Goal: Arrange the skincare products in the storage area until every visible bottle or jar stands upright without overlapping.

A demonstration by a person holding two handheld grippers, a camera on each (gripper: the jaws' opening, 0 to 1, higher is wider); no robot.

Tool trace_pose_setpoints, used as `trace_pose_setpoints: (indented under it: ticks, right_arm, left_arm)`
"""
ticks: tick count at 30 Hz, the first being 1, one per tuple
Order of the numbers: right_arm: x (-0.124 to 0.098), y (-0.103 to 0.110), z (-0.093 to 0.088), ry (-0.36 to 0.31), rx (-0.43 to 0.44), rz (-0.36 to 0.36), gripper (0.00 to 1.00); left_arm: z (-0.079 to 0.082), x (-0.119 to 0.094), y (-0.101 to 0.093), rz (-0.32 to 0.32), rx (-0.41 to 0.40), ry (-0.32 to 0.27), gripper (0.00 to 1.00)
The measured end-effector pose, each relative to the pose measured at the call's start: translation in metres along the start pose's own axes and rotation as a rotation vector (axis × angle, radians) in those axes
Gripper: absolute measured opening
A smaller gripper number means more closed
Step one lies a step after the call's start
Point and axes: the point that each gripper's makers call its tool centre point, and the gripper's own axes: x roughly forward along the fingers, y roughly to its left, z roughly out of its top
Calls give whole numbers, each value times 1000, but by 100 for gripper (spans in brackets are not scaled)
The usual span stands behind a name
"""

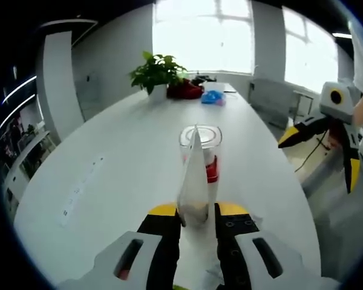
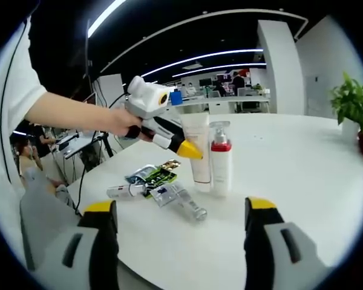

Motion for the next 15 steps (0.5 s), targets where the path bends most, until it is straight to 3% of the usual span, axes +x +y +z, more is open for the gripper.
trace_pose_setpoints:
  ticks: [9,15]
  right_arm:
    - [2,-2,-2,6,-2,-5,87]
    - [2,-1,-3,11,-12,-1,86]
  left_arm:
    - [-5,-3,0,13,-21,19,31]
    - [-14,-10,2,48,-60,44,51]
